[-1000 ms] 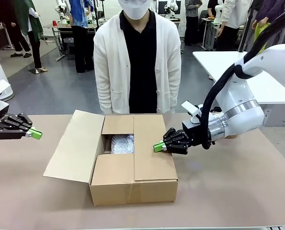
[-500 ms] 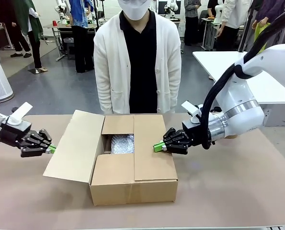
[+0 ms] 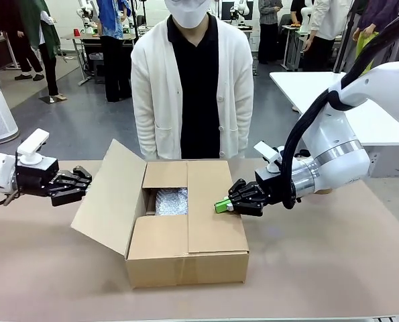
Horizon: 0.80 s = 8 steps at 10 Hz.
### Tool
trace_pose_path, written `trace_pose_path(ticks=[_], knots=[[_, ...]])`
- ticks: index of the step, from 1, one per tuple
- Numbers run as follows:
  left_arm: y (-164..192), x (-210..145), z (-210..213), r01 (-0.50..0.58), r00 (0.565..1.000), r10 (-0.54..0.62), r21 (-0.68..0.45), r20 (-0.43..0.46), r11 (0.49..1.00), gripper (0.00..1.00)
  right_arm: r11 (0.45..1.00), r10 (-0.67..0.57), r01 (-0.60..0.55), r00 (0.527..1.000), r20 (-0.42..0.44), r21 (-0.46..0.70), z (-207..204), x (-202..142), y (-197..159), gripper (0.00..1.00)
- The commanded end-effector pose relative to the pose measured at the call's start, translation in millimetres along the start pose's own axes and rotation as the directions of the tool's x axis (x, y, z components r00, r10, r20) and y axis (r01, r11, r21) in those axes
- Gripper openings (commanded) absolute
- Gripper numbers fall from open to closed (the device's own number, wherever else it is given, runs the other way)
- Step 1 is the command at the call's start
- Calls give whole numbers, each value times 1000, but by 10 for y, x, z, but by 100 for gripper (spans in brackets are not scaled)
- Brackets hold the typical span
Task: Wrap the clocks to prevent damage.
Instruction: Push the left (or right) flap of the Package Box to close it.
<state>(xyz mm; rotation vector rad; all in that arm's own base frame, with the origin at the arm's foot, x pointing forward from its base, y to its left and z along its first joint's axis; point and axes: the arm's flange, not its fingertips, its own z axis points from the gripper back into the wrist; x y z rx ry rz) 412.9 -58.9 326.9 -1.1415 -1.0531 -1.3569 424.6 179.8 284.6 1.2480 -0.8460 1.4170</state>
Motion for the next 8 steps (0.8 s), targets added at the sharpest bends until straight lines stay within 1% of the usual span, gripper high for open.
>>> trace_pose_path(ticks=[1, 2, 3, 5, 8], knots=[[36, 27, -177, 45, 999, -44, -10, 28, 999, 0, 1000, -8, 8, 1000, -12, -8, -14, -53, 1, 1], [37, 46, -297, 34, 999, -34, -35, 14, 999, 0, 1000, -8, 8, 1000, -12, -8, -14, -53, 1, 1], [31, 34, -444, 43, 999, -44, -41, -21, 998, 0, 1000, -8, 8, 1000, -12, -8, -14, -53, 1, 1], [128, 43, -735, 55, 996, -60, -68, -70, 996, 0, 1000, -8, 8, 1000, -12, -8, -14, -53, 1, 1], [176, 39, -1049, 86, 990, -94, -77, -103, 993, 0, 1000, -8, 8, 1000, -12, -8, -14, -53, 1, 1]])
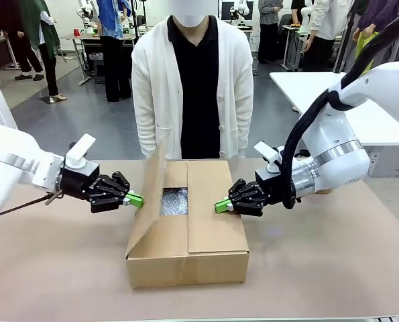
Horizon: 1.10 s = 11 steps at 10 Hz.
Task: Wrap the clocks to prevent damage.
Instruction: Push the left (or right) flap of the Package Box to close it.
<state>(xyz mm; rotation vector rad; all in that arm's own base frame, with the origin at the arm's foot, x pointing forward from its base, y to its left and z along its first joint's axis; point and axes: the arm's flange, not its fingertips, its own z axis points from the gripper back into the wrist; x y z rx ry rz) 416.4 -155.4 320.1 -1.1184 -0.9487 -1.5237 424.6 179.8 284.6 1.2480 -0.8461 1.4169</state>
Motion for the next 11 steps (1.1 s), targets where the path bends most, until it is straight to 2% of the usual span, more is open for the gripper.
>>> trace_pose_path(ticks=[1, 6, 10, 11], knots=[[104, -16, -135, 33, 999, -33, 36, -10, 999, 0, 1000, -8, 8, 1000, -12, -8, -14, -53, 1, 1], [150, -264, -302, -14, 997, 16, 14, -81, 1000, 0, 1000, -8, 8, 1000, -12, -8, -14, -53, 1, 1], [82, -234, -162, 5, 999, -4, 21, -49, 1000, 0, 1000, -8, 8, 1000, -12, -8, -14, -53, 1, 1], [119, -165, -209, -27, 999, 27, -12, -34, 1000, 0, 1000, -8, 8, 1000, -12, -8, -14, -53, 1, 1]])
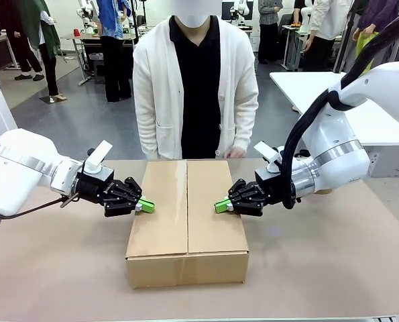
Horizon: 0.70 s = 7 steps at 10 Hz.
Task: Wrap the clocks to prevent damage.
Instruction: Push the left (or right) flap of the Package Box to close it, then after the human seals the box with tape, release both hands from the side flaps of the Package Box.
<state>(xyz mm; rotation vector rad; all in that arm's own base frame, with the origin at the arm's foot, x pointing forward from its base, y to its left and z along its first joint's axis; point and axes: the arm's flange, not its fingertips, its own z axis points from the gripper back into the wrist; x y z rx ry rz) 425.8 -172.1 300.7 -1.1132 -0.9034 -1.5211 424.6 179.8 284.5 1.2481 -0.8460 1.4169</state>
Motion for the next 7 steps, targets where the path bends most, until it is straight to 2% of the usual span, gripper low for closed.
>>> trace_pose_path(ticks=[1, 7], knots=[[0, -12, -18, 0, 1000, 0, 0, -7, 1000, 0, 1000, -8, 8, 1000, -12, -8, -14, -53, 1, 1], [0, -12, -18, 0, 1000, 0, 0, -7, 1000, 0, 1000, -8, 8, 1000, -12, -8, -14, -53, 1, 1]])
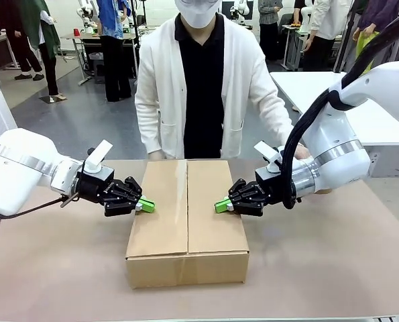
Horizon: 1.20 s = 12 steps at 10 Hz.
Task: Wrap the clocks to prevent damage.
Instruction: After the human seals the box with tape, release both hands from the side flaps of the Package Box.
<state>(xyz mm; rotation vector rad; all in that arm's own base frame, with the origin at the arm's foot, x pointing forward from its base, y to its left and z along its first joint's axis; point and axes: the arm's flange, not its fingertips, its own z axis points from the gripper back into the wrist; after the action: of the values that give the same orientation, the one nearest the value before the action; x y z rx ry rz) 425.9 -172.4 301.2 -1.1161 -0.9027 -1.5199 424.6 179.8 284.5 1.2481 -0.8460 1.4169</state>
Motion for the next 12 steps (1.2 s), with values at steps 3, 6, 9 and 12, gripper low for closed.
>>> trace_pose_path(ticks=[3, 6, 9, 12], knots=[[-2, -18, -17, 2, 1000, -2, 2, -8, 1000, 0, 1000, -8, 8, 1000, -12, -8, -14, -53, 1, 1], [-2, -18, -17, 2, 1000, -2, 2, -8, 1000, 0, 1000, -8, 8, 1000, -12, -8, -14, -53, 1, 1], [-2, -18, -17, 2, 1000, -2, 2, -8, 1000, 0, 1000, -8, 8, 1000, -12, -8, -14, -53, 1, 1], [-2, -18, -17, 2, 1000, -2, 2, -8, 1000, 0, 1000, -8, 8, 1000, -12, -8, -14, -53, 1, 1]])
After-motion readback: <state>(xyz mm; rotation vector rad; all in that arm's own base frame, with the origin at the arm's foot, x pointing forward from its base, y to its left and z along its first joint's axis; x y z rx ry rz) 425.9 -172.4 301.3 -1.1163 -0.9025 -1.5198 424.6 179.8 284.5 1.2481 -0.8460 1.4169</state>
